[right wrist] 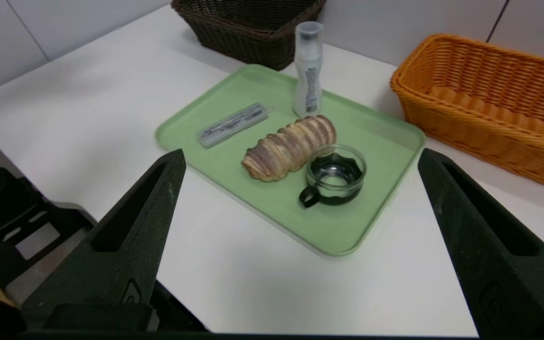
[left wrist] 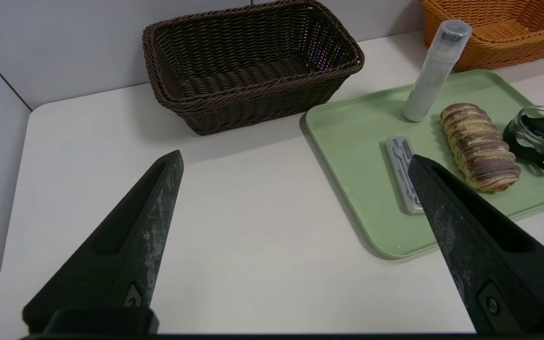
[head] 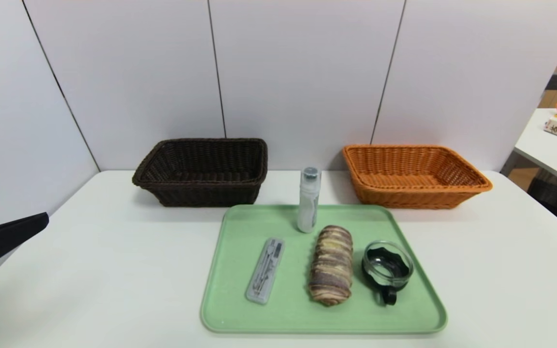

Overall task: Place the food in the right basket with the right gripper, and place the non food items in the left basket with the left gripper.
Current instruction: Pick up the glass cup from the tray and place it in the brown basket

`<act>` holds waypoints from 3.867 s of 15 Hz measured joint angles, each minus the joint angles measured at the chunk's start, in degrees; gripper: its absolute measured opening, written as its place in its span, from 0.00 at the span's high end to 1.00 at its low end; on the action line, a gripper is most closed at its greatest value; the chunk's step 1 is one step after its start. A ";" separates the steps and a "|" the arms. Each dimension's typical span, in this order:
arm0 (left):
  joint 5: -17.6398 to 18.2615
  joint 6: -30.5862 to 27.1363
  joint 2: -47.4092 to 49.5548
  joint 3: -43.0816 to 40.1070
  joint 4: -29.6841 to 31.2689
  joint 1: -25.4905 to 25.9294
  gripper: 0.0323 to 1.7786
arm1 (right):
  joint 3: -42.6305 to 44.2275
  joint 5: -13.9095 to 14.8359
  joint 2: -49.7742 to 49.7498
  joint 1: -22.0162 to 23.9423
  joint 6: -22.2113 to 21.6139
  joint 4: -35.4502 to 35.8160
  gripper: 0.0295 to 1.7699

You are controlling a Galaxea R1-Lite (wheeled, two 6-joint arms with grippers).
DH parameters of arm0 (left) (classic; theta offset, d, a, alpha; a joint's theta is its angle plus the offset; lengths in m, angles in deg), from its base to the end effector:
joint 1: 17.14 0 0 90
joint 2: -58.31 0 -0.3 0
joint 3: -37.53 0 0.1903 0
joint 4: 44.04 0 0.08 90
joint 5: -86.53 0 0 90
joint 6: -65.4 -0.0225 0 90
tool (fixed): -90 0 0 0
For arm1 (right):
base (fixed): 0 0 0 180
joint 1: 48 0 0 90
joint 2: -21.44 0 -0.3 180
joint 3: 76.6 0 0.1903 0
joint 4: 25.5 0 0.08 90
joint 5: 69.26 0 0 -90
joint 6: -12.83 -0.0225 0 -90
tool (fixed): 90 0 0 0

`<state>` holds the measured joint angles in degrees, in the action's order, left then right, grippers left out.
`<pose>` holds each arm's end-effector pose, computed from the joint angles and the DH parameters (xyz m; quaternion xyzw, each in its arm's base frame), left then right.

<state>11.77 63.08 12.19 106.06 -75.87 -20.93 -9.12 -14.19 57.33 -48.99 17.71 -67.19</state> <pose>0.0678 -0.0104 0.2721 0.0117 0.0784 -0.1664 0.9829 0.0158 0.0132 0.2583 -0.0147 0.0710 0.3105 0.9478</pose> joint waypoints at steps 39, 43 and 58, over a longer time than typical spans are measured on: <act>-16.16 18.47 -33.84 -0.55 11.11 -30.99 0.05 | 1.83 23.31 32.71 -18.82 -3.32 7.77 0.04; -16.51 18.74 -34.89 -0.35 11.13 -31.65 0.05 | 2.82 25.65 35.35 -20.22 -4.39 6.73 0.04; -16.69 19.68 -38.03 1.02 10.93 -32.26 0.05 | 19.49 28.05 48.04 -23.15 -15.46 -19.88 0.04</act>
<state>-4.92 82.76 -25.84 107.09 -64.93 -53.18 10.37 13.86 105.37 -72.14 2.25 -87.07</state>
